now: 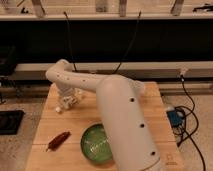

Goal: Place the bottle in the ceramic bowl

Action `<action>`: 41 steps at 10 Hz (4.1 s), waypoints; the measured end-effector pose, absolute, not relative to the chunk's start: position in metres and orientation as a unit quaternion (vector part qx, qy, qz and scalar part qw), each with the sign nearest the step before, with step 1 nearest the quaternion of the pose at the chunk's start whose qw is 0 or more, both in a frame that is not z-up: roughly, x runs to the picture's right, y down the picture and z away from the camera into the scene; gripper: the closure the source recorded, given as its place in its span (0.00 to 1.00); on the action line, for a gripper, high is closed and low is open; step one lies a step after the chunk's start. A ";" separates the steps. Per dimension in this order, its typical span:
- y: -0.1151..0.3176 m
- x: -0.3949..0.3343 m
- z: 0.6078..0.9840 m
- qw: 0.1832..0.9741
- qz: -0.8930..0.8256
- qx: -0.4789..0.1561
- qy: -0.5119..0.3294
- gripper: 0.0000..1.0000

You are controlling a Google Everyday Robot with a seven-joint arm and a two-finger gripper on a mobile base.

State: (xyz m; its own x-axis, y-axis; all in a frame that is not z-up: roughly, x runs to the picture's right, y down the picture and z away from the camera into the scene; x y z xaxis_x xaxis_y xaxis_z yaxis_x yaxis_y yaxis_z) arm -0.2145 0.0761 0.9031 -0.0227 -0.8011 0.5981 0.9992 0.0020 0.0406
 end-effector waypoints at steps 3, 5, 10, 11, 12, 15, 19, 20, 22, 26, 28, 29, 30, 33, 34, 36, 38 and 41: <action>0.075 -0.217 0.908 0.665 -0.680 -0.191 -0.242 0.20; 0.071 -0.220 0.913 0.665 -0.680 -0.188 -0.244 0.20; 0.068 -0.222 0.927 0.667 -0.672 -0.210 -0.245 0.20; 0.071 -0.222 0.929 0.666 -0.671 -0.215 -0.245 0.20; 0.074 -0.222 0.932 0.666 -0.668 -0.223 -0.245 0.22; 0.081 -0.223 0.937 0.668 -0.656 -0.256 -0.240 0.48; 0.079 -0.218 0.934 0.672 -0.653 -0.261 -0.234 0.92; 0.077 -0.216 0.931 0.671 -0.654 -0.260 -0.235 0.99; 0.073 -0.207 0.923 0.664 -0.660 -0.258 -0.238 1.00; 0.079 -0.188 0.885 0.637 -0.680 -0.255 -0.258 1.00; 0.087 -0.174 0.860 0.627 -0.687 -0.252 -0.267 1.00; 0.090 -0.170 0.848 0.623 -0.691 -0.247 -0.271 1.00; 0.091 -0.169 0.839 0.619 -0.695 -0.242 -0.273 1.00; 0.099 -0.155 0.805 0.613 -0.710 -0.216 -0.270 1.00; 0.101 -0.150 0.795 0.613 -0.713 -0.210 -0.267 1.00; 0.111 -0.136 0.774 0.612 -0.720 -0.199 -0.260 1.00; 0.119 -0.125 0.760 0.610 -0.724 -0.193 -0.257 1.00; 0.134 -0.111 0.739 0.610 -0.726 -0.191 -0.255 1.00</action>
